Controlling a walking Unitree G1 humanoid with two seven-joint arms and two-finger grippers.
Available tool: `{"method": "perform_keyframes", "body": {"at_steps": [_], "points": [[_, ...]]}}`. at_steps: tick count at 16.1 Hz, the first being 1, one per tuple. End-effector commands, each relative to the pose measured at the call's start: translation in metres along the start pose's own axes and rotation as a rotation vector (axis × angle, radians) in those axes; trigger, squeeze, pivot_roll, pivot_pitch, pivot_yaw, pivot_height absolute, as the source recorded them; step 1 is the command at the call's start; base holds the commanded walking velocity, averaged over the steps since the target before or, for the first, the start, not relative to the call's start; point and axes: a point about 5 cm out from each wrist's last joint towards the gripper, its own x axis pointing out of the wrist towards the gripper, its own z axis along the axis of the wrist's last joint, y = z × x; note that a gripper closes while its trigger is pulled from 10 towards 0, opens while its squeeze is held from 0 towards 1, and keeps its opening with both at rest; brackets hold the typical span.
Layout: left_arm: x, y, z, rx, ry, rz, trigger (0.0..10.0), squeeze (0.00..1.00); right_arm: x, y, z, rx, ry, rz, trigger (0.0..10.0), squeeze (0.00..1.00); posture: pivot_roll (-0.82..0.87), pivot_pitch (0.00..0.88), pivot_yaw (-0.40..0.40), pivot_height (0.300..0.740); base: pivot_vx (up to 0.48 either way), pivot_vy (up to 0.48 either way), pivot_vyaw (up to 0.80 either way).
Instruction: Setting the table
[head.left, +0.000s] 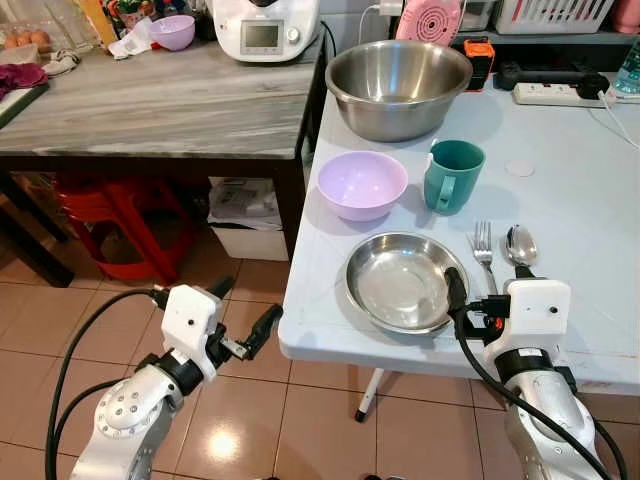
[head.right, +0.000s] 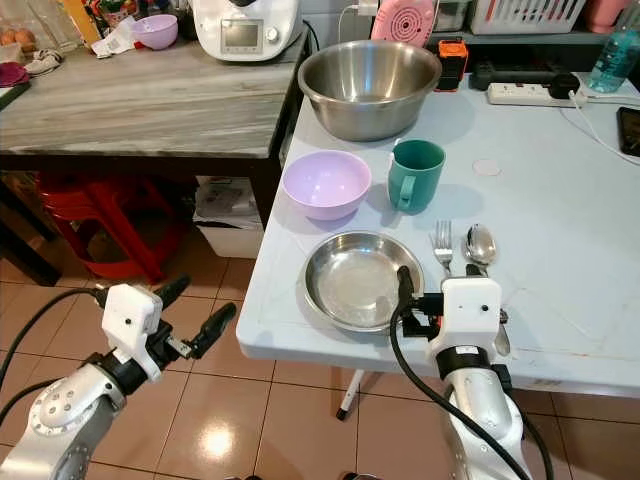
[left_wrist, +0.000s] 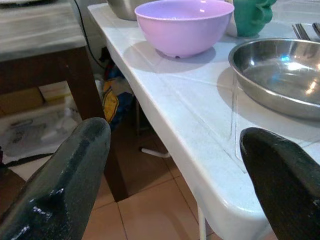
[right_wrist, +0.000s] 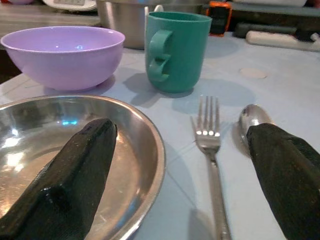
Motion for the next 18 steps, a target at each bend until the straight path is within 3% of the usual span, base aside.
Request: {"method": "perform_keyframes", "body": {"at_steps": [1, 5, 11, 17, 18], "points": [[-0.003, -0.001, -0.005, -0.001, 0.024, -0.008, 10.0, 0.0, 0.002, 0.002, -0.001, 0.051, 0.022, 0.015, 10.0, 0.0, -0.14, 0.134, 0.066, 0.74, 0.0, 0.0, 0.0], [-0.003, -0.002, -0.005, 0.0, 0.024, -0.011, 10.0, 0.0, 0.004, 0.002, -0.007, 0.114, 0.073, 0.024, 10.0, 0.0, -0.13, 0.135, 0.063, 0.74, 0.0, 0.0, 0.0], [-0.002, -0.003, -0.004, 0.001, 0.02, -0.017, 10.0, 0.0, 0.006, -0.001, -0.016, 0.13, 0.119, 0.039, 10.0, 0.0, -0.13, 0.142, 0.067, 0.74, 0.0, 0.0, 0.0], [-0.001, -0.006, -0.004, 0.012, 0.027, -0.05, 10.0, 0.0, 0.02, 0.001, -0.021, 0.204, 0.153, 0.084, 10.0, 0.0, -0.13, 0.144, 0.071, 0.74, 0.0, 0.0, 0.0], [-0.001, -0.006, -0.005, 0.013, 0.031, -0.053, 10.0, 0.0, 0.022, 0.003, -0.021, 0.218, 0.156, 0.097, 7.8, 0.0, -0.12, 0.142, 0.069, 0.74, 0.0, 0.0, 0.0]]}}
